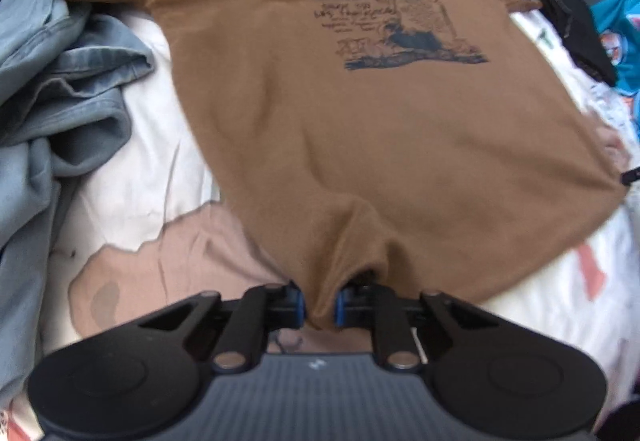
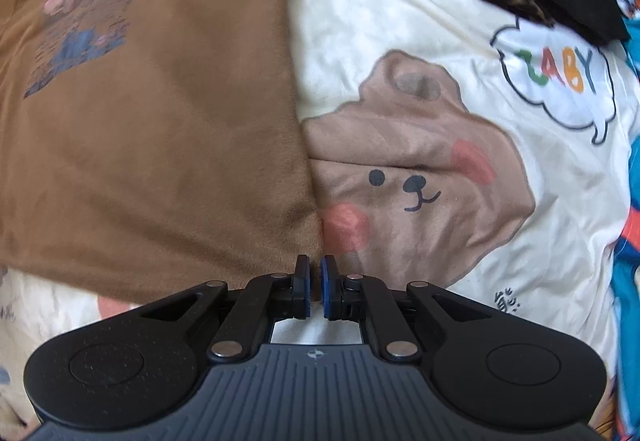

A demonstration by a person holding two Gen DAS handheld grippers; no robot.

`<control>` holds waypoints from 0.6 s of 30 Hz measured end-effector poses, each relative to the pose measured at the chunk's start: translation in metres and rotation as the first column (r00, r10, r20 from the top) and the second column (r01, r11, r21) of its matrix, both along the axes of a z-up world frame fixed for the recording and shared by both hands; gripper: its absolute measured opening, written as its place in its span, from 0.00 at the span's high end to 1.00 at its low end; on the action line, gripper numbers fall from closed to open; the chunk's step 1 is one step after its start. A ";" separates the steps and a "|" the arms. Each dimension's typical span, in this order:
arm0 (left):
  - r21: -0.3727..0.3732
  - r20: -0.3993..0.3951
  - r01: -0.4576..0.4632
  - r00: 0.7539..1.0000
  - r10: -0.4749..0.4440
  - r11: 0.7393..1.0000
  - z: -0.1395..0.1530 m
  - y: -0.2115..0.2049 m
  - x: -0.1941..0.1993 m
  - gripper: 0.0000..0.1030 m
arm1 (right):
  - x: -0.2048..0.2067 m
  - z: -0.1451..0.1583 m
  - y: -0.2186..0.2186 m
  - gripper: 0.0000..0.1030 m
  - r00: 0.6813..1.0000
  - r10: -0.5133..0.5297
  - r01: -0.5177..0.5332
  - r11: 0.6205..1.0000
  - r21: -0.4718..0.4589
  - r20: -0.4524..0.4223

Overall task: Fold clothes
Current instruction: 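Pinch the shirt hem with the left tool while the right tool pinches the hem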

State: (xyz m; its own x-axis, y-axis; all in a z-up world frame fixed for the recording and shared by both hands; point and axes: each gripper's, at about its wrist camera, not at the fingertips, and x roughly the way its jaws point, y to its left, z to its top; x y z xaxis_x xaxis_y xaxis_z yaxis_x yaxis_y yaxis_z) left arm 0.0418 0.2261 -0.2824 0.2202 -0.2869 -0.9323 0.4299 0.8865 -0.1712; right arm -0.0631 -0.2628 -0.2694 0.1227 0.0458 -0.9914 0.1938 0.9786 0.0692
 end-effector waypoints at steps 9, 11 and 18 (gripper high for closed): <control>-0.097 -0.080 -0.026 0.997 0.018 0.995 0.047 0.036 -0.009 0.91 | 0.005 0.028 -0.003 0.96 0.997 0.072 -0.072 0.997 0.024 -0.005; -0.104 -0.088 -0.049 0.995 0.040 0.993 0.049 0.042 -0.007 0.91 | 0.006 0.031 -0.002 0.96 0.997 0.080 -0.080 0.997 0.020 -0.005; -0.153 -0.123 -0.228 0.970 0.210 0.962 0.035 0.066 0.008 0.91 | 0.007 0.018 -0.004 0.96 0.998 0.042 -0.043 0.999 0.002 0.036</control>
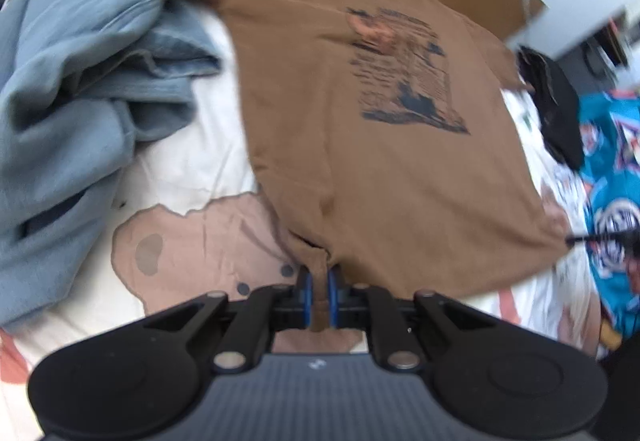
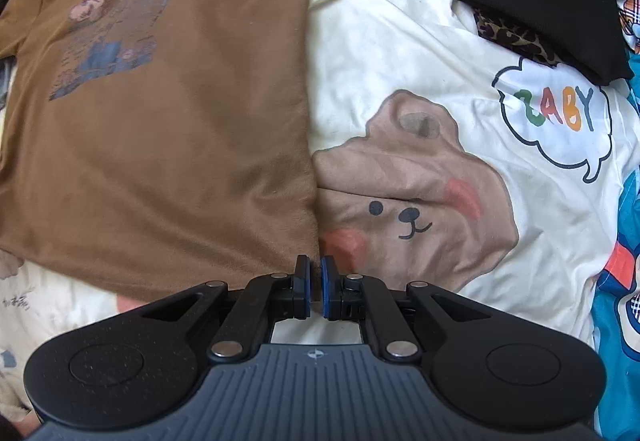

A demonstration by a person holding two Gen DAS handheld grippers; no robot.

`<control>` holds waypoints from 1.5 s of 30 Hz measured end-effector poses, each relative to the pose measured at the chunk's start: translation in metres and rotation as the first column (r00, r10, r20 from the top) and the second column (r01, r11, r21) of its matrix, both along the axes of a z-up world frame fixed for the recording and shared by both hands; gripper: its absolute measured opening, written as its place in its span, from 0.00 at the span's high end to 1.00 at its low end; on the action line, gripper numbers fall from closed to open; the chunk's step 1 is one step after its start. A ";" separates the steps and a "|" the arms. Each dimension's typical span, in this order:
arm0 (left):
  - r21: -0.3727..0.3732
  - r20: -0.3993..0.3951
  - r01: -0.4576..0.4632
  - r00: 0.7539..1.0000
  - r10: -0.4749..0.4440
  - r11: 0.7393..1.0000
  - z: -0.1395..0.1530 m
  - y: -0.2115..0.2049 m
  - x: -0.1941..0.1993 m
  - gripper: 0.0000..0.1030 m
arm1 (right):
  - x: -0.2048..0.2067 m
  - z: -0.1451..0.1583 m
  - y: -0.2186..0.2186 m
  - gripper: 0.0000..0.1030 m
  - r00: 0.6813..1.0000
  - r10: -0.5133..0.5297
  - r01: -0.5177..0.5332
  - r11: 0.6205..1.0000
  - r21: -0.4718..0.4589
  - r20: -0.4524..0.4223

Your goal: Fold clothes

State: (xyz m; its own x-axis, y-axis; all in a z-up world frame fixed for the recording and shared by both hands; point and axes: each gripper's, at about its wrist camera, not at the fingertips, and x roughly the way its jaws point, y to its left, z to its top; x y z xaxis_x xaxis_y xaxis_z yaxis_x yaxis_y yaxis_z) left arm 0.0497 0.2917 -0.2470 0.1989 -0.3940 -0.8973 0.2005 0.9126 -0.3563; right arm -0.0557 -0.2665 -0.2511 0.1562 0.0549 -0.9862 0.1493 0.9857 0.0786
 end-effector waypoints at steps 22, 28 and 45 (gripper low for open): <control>0.129 -0.181 0.050 0.983 -0.027 0.990 -0.022 0.026 0.006 0.92 | 0.009 -0.006 0.003 0.96 0.987 0.064 -0.067 0.998 -0.014 -0.144; 0.250 -0.207 0.009 0.977 0.045 0.968 -0.043 0.027 0.000 0.82 | -0.004 -0.026 0.003 0.81 0.983 0.031 -0.030 1.000 0.009 -0.178; 0.185 -0.110 -0.045 0.992 0.066 0.982 -0.061 0.019 -0.018 0.58 | -0.019 -0.014 -0.050 0.63 0.986 -0.168 0.169 0.983 0.075 -0.014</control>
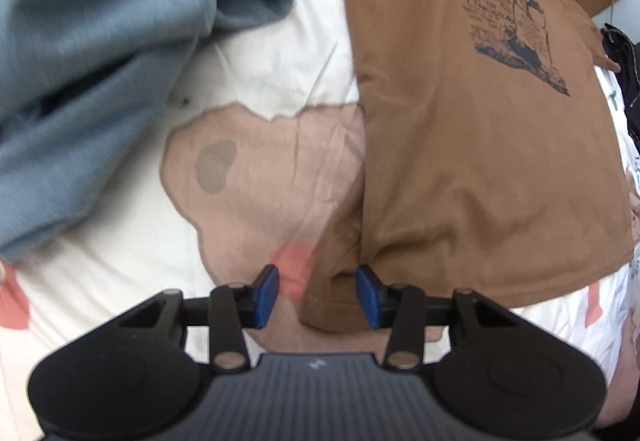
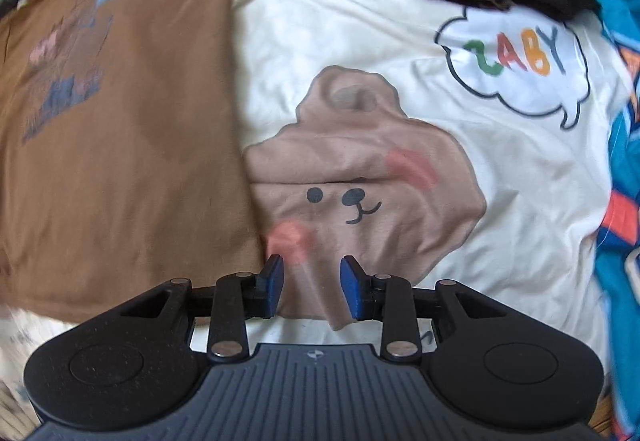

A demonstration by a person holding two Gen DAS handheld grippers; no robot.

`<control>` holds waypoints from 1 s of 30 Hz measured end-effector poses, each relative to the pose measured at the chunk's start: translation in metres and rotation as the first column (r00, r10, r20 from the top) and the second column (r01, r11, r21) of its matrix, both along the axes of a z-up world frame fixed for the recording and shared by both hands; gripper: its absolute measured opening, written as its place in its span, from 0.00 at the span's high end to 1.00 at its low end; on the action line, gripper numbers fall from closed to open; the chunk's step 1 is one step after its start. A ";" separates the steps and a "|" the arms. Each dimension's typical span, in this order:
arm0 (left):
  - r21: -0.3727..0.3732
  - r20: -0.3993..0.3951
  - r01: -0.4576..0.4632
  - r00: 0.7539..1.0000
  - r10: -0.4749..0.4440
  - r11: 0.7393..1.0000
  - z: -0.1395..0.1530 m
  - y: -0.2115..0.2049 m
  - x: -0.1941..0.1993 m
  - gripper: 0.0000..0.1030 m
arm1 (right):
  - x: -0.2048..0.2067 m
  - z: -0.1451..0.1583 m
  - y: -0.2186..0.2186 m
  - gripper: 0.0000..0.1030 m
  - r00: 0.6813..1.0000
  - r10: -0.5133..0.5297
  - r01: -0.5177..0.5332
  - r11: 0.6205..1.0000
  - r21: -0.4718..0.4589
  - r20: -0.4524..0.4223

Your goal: Fold clothes

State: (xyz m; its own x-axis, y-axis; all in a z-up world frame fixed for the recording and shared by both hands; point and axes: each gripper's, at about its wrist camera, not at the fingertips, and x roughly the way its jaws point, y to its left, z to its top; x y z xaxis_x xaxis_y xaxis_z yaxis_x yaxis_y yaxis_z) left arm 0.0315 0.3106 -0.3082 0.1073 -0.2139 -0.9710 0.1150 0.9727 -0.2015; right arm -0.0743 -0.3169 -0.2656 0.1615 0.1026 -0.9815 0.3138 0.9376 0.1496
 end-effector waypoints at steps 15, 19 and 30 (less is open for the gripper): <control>0.079 0.071 0.003 0.997 -0.009 0.997 0.033 0.004 -0.013 0.94 | 0.007 -0.032 0.030 0.63 0.999 0.040 -0.041 0.995 0.094 0.014; 0.089 0.104 -0.012 0.995 0.003 0.996 0.045 0.009 -0.010 0.95 | 0.007 -0.021 0.020 0.63 0.998 -0.021 0.016 0.996 0.092 0.061; 0.114 0.077 -0.013 0.997 0.005 0.993 0.034 0.006 -0.001 0.95 | 0.000 -0.048 0.042 0.63 0.999 0.047 -0.046 0.991 0.123 -0.005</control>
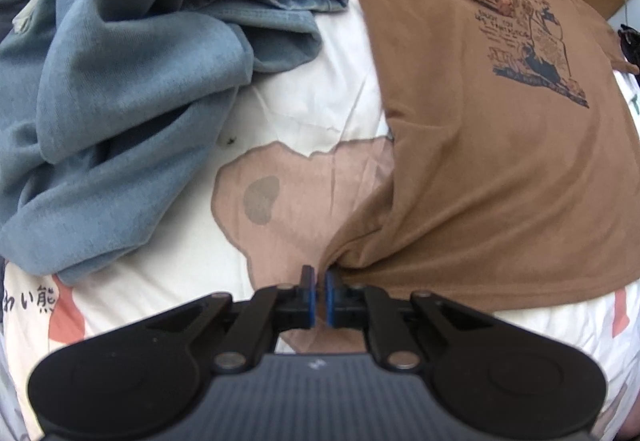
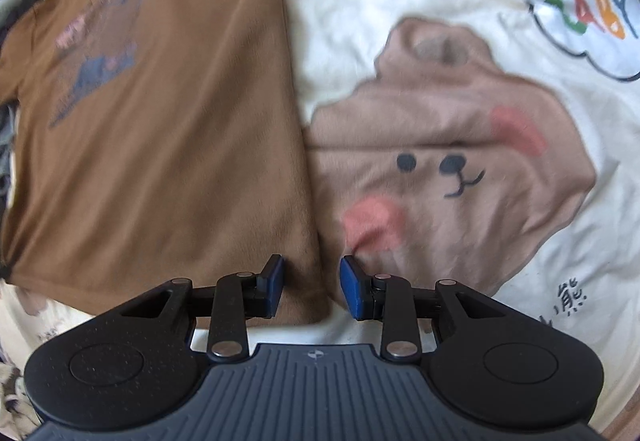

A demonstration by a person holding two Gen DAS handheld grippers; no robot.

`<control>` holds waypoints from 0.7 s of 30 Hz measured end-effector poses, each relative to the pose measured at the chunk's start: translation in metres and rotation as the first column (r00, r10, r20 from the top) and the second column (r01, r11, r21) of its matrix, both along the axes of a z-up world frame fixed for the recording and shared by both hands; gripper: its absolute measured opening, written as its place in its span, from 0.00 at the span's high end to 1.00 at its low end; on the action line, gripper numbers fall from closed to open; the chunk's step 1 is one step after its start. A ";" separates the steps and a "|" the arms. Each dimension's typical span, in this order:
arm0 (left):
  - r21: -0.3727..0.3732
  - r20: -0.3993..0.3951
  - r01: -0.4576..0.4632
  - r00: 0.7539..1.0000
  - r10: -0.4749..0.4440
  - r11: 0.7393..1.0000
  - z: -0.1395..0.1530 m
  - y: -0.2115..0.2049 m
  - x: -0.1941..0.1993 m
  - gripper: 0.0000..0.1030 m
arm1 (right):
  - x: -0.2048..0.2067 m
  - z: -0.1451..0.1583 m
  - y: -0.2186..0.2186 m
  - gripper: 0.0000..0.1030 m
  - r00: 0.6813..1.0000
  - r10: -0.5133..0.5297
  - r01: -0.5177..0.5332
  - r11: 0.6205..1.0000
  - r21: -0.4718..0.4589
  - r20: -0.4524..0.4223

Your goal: Fold clothes

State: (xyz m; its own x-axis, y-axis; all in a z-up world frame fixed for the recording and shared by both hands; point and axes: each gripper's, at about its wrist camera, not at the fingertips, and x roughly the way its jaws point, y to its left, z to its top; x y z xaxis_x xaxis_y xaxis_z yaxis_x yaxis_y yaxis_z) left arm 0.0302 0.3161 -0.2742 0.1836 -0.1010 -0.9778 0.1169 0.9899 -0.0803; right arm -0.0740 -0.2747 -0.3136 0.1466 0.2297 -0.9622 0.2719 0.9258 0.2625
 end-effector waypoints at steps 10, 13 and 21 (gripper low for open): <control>-0.068 -0.035 -0.035 0.999 0.033 0.997 0.018 -0.001 -0.018 0.95 | 0.009 0.023 0.006 0.97 0.993 0.105 -0.109 0.991 -0.077 -0.056; -0.115 -0.053 -0.057 0.997 0.051 0.992 0.023 -0.004 -0.024 0.95 | 0.012 0.033 0.003 0.97 0.989 0.122 -0.129 0.988 -0.082 -0.080; -0.193 -0.117 -0.072 0.992 0.050 0.979 0.038 -0.006 -0.029 0.95 | 0.024 0.066 -0.002 0.97 0.980 0.167 -0.177 0.979 -0.096 -0.109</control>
